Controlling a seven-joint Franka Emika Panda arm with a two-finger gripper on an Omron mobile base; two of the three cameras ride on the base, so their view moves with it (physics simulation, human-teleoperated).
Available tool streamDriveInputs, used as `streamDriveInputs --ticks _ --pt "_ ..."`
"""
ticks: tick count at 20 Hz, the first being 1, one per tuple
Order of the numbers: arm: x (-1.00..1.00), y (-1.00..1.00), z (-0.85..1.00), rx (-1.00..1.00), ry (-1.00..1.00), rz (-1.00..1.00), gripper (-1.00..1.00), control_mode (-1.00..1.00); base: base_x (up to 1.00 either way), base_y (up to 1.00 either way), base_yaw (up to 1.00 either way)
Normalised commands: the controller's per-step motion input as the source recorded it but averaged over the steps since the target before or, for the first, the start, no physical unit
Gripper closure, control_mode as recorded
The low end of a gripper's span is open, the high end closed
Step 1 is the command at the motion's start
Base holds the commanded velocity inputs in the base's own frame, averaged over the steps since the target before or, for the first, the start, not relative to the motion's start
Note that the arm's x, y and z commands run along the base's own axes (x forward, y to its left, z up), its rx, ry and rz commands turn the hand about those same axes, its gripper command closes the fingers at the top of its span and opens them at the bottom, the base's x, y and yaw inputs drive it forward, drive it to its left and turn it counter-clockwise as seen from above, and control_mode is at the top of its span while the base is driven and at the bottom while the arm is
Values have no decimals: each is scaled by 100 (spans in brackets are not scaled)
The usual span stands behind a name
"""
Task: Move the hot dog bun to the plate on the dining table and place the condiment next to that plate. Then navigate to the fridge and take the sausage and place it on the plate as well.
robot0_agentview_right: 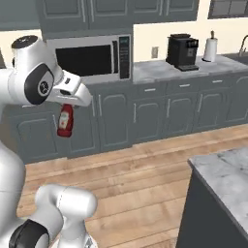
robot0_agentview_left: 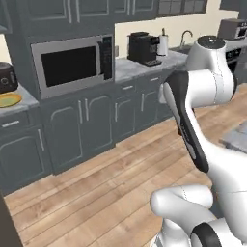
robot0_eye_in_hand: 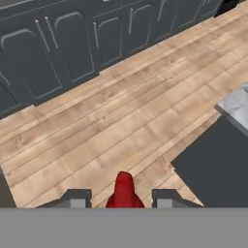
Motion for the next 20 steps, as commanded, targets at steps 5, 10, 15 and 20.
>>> streamDriveInputs --ticks 5,10,15,20 --pt "0 0 0 0 0 0 100 100 -48 -66 -63" --pt "0 0 0 0 0 0 100 100 -60 -87 -51" --pt "0 0 0 0 0 0 100 100 -52 -100 -42" --pt "0 0 0 0 0 0 100 100 -35 -100 -34"
